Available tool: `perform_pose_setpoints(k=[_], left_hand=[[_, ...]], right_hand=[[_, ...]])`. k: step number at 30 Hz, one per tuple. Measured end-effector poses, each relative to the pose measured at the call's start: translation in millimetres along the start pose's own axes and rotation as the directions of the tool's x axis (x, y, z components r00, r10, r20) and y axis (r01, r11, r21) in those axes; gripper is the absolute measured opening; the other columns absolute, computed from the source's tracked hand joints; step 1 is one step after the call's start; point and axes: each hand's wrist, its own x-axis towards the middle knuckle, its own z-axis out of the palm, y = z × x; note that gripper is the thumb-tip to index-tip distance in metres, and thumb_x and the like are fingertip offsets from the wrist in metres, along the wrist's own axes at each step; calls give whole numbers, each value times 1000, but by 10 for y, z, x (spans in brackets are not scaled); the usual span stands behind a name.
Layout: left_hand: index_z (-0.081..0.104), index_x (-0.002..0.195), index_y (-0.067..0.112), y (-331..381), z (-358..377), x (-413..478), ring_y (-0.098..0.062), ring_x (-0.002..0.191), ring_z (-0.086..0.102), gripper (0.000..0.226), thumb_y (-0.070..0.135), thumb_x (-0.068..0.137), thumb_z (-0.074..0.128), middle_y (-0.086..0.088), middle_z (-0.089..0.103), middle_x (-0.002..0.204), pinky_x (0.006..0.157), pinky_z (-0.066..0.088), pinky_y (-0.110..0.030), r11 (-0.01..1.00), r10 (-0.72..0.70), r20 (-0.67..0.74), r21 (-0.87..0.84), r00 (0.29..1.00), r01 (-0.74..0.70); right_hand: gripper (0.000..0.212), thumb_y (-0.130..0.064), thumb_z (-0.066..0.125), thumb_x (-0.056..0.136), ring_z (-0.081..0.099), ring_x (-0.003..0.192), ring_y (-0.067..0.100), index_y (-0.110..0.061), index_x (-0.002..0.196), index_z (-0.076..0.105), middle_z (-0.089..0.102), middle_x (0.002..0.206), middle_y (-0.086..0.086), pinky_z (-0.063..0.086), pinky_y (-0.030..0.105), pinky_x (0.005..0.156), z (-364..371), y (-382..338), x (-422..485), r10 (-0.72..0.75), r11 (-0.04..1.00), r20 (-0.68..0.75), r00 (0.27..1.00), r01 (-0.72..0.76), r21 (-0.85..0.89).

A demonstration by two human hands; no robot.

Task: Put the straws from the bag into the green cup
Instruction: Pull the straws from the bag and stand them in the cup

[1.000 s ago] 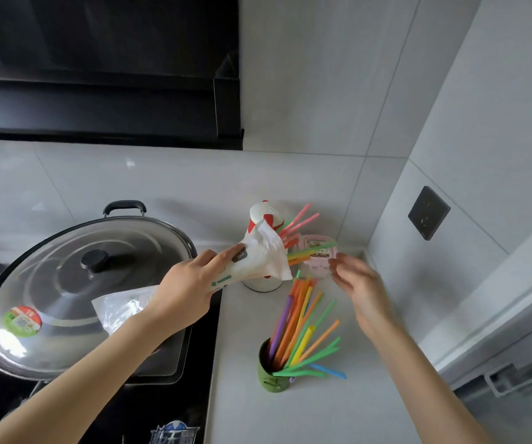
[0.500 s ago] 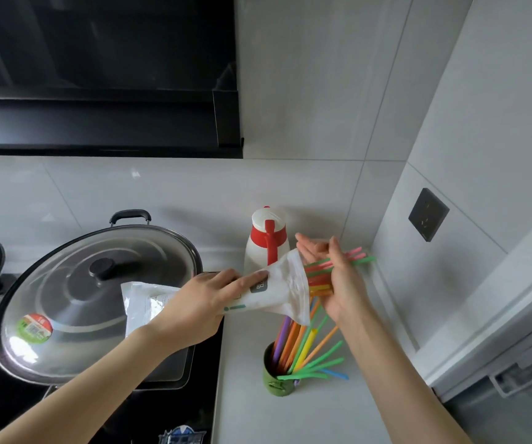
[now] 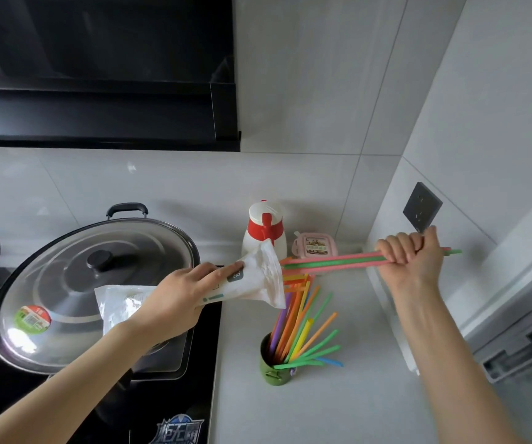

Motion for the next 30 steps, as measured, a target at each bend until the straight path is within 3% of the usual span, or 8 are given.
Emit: perform_pose_setpoints(k=[5, 8, 11, 15, 21, 25, 28, 30], left_hand=[[39, 136, 24, -104, -45, -29, -27, 58, 57, 98, -15, 52, 70, -2, 61, 92, 49, 42, -26, 997, -52, 12, 49, 999, 51], [42, 134, 23, -161, -81, -39, -28, 55, 57, 96, -13, 50, 74, -3, 61, 88, 48, 39, -24, 994, -85, 3, 70, 996, 84], [39, 134, 27, -222, -96, -58, -30, 57, 58, 93, -12, 56, 71, -4, 62, 91, 46, 46, -29, 990, -120, -12, 71, 993, 120], [36, 136, 28, -274, -72, -97, -32, 59, 59, 93, -10, 58, 70, -5, 62, 93, 47, 48, -31, 988, -128, -3, 87, 992, 128], [37, 136, 26, -251, -34, -148, -32, 57, 58, 94, -11, 57, 70, -6, 63, 92, 48, 48, -30, 986, -124, 9, 113, 992, 122], [35, 137, 26, -238, -30, -163, -31, 58, 58, 93, -9, 58, 71, -6, 63, 92, 49, 49, -32, 983, -126, 6, 132, 992, 124], [35, 137, 26, -216, -28, -168, -30, 58, 56, 95, -12, 57, 70, -6, 62, 92, 48, 48, -33, 983, -129, -3, 135, 992, 128], [38, 136, 24, -192, -27, -166, -29, 57, 55, 96, -15, 54, 68, -6, 61, 91, 48, 44, -29, 982, -124, -13, 144, 992, 125]], right_hand=[[41, -24, 47, 70, 13, 31, 12, -19, 42, 18, 15, 33, -5, 20, 19, 34, -62, -421, -11, -134, 990, -21, 991, 134, 46], [42, -19, 43, 80, 11, 35, 13, -19, 50, 13, 11, 38, -4, 23, 21, 36, -151, -565, -77, -198, 980, -25, 980, 199, 18], [53, -39, 33, 97, 10, 36, 14, -20, 52, 12, 10, 39, -5, 19, 21, 38, -217, -495, -142, -227, 965, -12, 974, 223, -139], [62, -54, 37, 93, 13, 28, 7, -20, 43, 23, 18, 32, -9, 15, 18, 36, -165, -60, -222, -102, 931, 112, 989, 134, -340], [66, -70, 67, 61, 17, 29, 4, -23, 40, 25, 23, 32, -12, 15, 14, 41, -118, 785, -412, 154, 777, 326, 933, 89, -623], [58, -57, 58, 81, 17, 34, 10, -23, 45, 29, 24, 36, -8, 14, 25, 43, -145, 1114, -436, 268, 638, 320, 909, 82, -766], [49, -35, 53, 92, 34, 40, 17, -11, 51, 40, 38, 40, 1, 32, 31, 51, -177, 1195, -379, 329, 440, 286, 900, 122, -890], [36, -24, 58, 90, 50, 47, 17, -9, 58, 52, 53, 47, 3, 42, 30, 62, -150, 1151, -353, 301, 410, 261, 917, 122, -904]])
